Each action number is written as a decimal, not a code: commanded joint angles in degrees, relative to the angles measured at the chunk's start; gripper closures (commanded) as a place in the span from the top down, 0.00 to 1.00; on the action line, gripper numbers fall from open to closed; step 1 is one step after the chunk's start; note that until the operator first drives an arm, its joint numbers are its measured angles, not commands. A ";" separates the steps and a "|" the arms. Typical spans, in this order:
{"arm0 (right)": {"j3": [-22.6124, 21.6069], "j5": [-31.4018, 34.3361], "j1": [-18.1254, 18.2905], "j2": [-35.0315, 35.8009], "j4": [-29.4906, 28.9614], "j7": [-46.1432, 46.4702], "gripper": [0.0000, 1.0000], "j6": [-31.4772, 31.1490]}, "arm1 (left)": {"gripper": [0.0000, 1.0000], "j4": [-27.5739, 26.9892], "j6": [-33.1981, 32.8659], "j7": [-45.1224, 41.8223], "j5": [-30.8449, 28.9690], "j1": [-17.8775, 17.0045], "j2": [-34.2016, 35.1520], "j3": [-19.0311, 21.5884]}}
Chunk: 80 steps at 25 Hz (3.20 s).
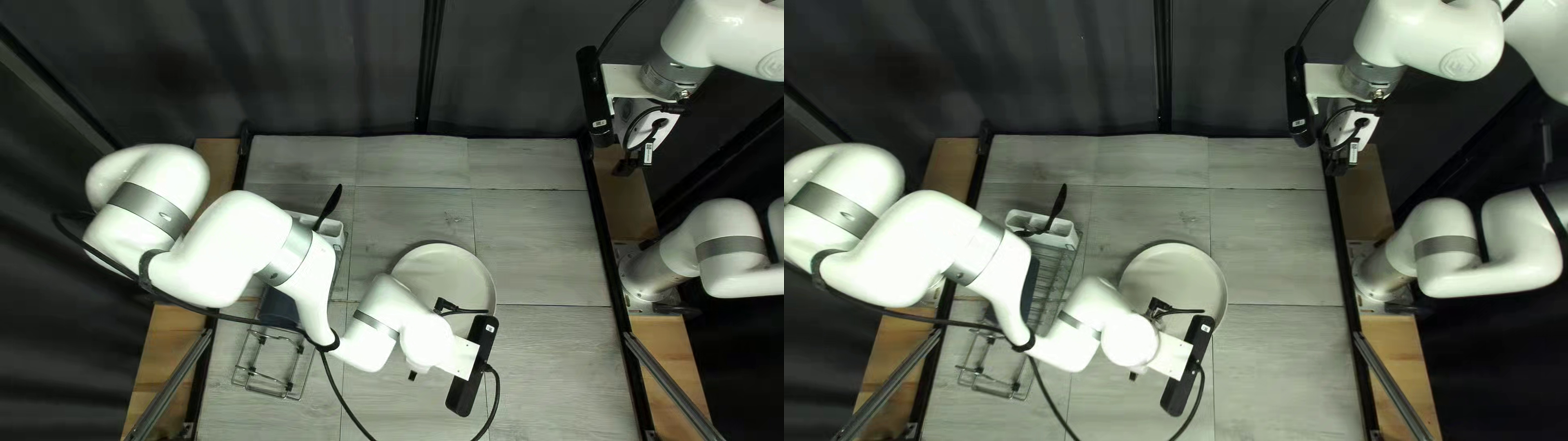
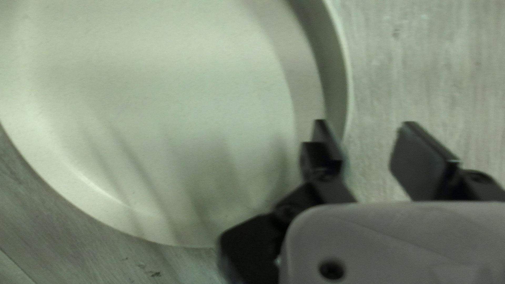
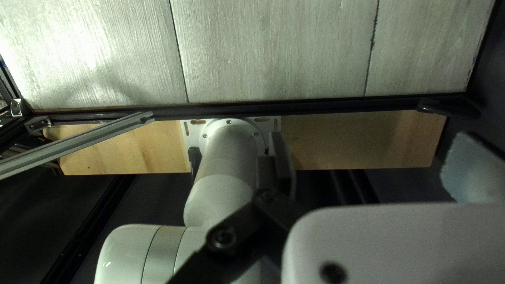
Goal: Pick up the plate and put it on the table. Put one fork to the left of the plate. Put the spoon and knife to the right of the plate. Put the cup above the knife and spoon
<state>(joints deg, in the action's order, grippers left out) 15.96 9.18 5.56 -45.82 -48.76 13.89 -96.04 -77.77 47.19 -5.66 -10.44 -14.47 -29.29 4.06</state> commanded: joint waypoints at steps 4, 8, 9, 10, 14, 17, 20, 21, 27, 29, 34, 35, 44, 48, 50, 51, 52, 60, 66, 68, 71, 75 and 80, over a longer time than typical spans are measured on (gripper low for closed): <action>0.00 0.00 0.00 0.00 0.00 0.00 1.00 0.00 | 1.00 4.01 6.18 5.01 6.30 2.22 10.85 2.31; 0.00 0.00 0.00 0.00 0.00 0.00 1.00 0.00 | 1.00 9.86 12.21 7.31 11.33 3.29 22.47 2.22; 0.00 0.00 0.00 0.00 0.00 0.00 1.00 0.00 | 1.00 10.87 13.05 7.30 11.78 3.36 24.30 2.16; 0.00 0.00 0.00 0.00 0.00 0.00 1.00 0.00 | 1.00 12.78 14.97 6.99 12.44 3.37 27.88 2.00; 0.00 0.00 0.00 0.00 0.00 0.00 1.00 0.00 | 1.00 15.31 19.90 6.83 13.92 3.65 33.98 1.48; 0.00 0.00 0.00 0.00 0.00 0.00 1.00 0.00 | 1.00 15.59 20.73 7.13 14.55 3.76 34.80 1.24; 0.00 0.00 0.00 0.00 0.00 0.00 1.00 0.00 | 1.00 15.59 20.73 7.13 14.55 3.76 34.80 1.24; 0.00 0.00 0.00 0.00 0.00 0.00 1.00 0.00 | 1.00 15.59 20.73 7.13 14.55 3.76 34.80 1.24; 0.00 0.00 0.00 0.00 0.00 0.00 1.00 0.00 | 1.00 17.86 22.28 6.17 14.44 4.02 37.88 1.02; 0.00 0.00 0.00 0.00 0.00 0.00 1.00 0.00 | 1.00 19.21 24.11 5.52 12.63 4.53 40.42 0.89; 0.00 0.00 0.00 0.00 0.00 0.00 1.00 0.00 | 1.00 24.32 30.39 3.49 6.91 6.96 47.90 0.05; 0.00 0.00 0.00 0.00 0.00 0.00 1.00 0.00 | 1.00 26.76 31.11 3.24 5.69 7.70 50.20 -0.38; 0.00 0.00 0.00 0.00 0.00 0.00 1.00 0.00 | 1.00 40.63 26.23 4.99 -1.45 13.01 57.90 -5.23; 0.00 0.00 0.00 0.00 0.00 0.00 1.00 0.00 | 1.00 42.42 23.69 2.67 -2.75 14.07 56.29 -5.21; 0.00 0.00 0.00 0.00 0.00 0.00 1.00 0.00 | 1.00 42.69 22.96 0.98 -2.82 14.11 54.97 -4.69; 0.00 0.00 0.00 0.00 0.00 0.00 1.00 0.00 | 1.00 42.56 22.85 0.15 -2.77 14.08 54.28 -4.39; 0.00 0.00 0.00 0.00 0.00 0.00 1.00 0.00 | 1.00 42.48 22.58 -0.45 -2.69 14.03 53.67 -4.23; 0.00 0.00 0.00 0.00 0.00 0.00 1.00 0.00 | 0.00 43.30 21.98 -3.76 -1.48 13.95 52.45 -3.59; 0.00 0.00 0.00 0.00 0.00 0.00 1.00 0.00 | 0.00 42.41 22.25 -4.50 -1.44 13.95 51.59 -3.32; 0.00 0.00 0.00 0.00 0.00 0.00 1.00 0.00 | 0.00 42.06 23.37 -4.38 -1.20 13.80 52.52 -3.20; 0.00 0.00 0.00 0.00 0.00 0.00 1.00 0.00 | 0.00 40.02 27.07 -4.15 -0.72 13.36 54.35 -2.66; 0.00 0.00 0.00 0.00 0.00 0.00 1.00 0.00 | 0.00 34.50 36.09 -3.51 0.62 12.04 58.69 -1.18; 0.00 0.00 0.00 0.00 0.00 0.00 1.00 0.00 | 0.00 28.61 42.94 -3.81 1.40 11.01 58.73 0.63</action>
<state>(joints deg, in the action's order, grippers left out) 15.96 9.18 5.56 -45.82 -48.76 13.89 -96.04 -46.75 87.47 -9.21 -9.53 -2.80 29.35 3.60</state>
